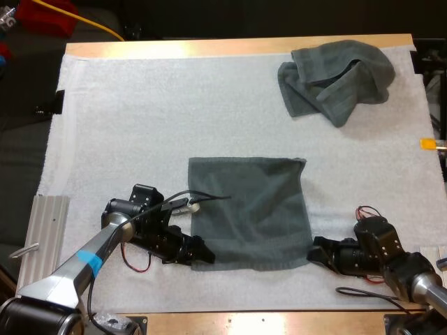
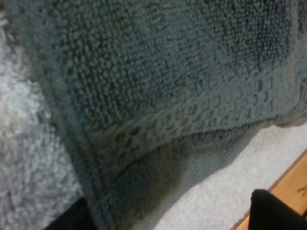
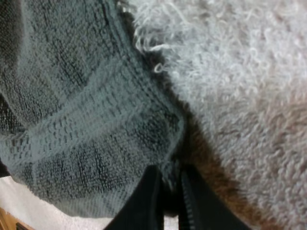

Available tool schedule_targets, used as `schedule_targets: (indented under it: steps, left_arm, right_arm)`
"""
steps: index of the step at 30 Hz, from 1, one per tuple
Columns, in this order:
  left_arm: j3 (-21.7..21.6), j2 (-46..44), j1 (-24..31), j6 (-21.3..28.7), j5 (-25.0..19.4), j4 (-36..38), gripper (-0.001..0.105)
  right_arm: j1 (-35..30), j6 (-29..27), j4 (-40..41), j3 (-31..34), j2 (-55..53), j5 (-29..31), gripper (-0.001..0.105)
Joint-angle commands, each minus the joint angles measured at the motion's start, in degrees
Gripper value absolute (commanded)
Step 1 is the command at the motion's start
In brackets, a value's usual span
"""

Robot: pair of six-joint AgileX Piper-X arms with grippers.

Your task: Pick towel from pile, fold and stack

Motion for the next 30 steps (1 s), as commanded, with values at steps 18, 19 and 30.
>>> schedule_targets:
  steps: [18,19,30]
  left_arm:
    - [0.73,2.34,-0.46,1.11,0.40,0.96,0.024]
    - [0.73,2.34,-0.46,1.24,0.30,0.96,0.019]
    - [0.44,-0.70,-0.46,1.89,-0.55,1.36,0.000]
  right_arm:
    - [-0.32,-0.17,0.47,0.10,0.33,-0.35,0.001]
    - [-0.32,-0.17,0.47,0.10,0.33,-0.35,0.001]
    - [-0.32,-2.36,-1.03,-0.18,-0.12,-4.08,0.001]
